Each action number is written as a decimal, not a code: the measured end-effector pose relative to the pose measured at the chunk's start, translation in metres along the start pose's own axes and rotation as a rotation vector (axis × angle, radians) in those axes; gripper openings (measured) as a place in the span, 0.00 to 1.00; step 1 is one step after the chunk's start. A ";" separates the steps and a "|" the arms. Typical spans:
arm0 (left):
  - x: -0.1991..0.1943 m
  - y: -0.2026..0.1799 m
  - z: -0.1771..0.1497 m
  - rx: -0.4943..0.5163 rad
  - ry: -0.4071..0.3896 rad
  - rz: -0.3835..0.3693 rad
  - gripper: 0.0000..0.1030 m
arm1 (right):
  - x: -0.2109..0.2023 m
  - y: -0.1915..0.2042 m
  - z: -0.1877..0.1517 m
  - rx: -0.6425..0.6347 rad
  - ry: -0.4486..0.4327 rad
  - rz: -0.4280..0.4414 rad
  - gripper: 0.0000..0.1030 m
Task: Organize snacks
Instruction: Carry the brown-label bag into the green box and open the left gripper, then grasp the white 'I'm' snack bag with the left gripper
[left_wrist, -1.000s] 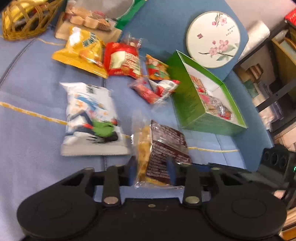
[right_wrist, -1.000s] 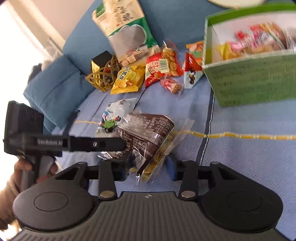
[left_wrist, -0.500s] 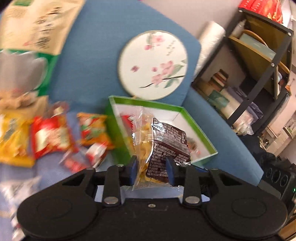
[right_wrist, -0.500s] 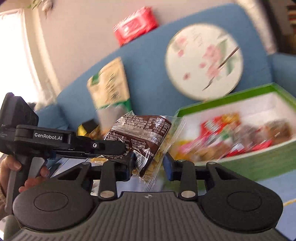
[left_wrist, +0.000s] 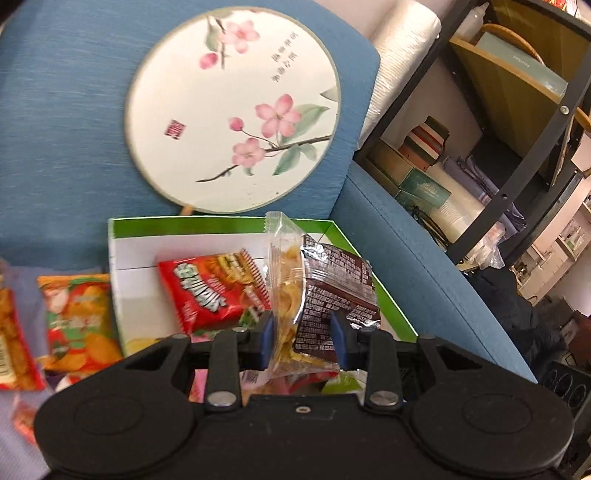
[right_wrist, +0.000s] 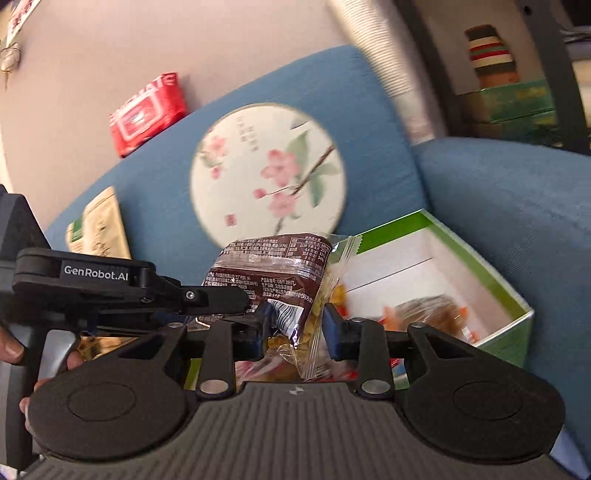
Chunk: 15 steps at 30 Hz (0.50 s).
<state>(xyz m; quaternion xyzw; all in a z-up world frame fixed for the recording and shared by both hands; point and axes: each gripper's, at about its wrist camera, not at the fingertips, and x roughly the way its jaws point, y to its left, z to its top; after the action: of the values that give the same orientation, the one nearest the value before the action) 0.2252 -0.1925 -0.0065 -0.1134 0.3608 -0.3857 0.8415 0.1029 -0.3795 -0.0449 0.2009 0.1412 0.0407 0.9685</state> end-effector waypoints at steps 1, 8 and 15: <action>0.005 -0.001 0.002 -0.001 0.001 0.003 0.18 | 0.002 -0.004 0.000 0.005 0.000 -0.004 0.51; 0.011 -0.002 -0.004 0.034 -0.039 0.129 0.95 | 0.015 -0.012 -0.010 -0.108 -0.023 -0.235 0.76; -0.044 0.006 -0.019 0.077 -0.062 0.158 1.00 | -0.003 0.027 -0.018 -0.221 -0.024 -0.130 0.78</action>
<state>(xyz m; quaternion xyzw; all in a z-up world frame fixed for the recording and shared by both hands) 0.1960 -0.1541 -0.0003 -0.0638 0.3273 -0.3280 0.8839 0.0941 -0.3481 -0.0489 0.0840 0.1370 -0.0093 0.9870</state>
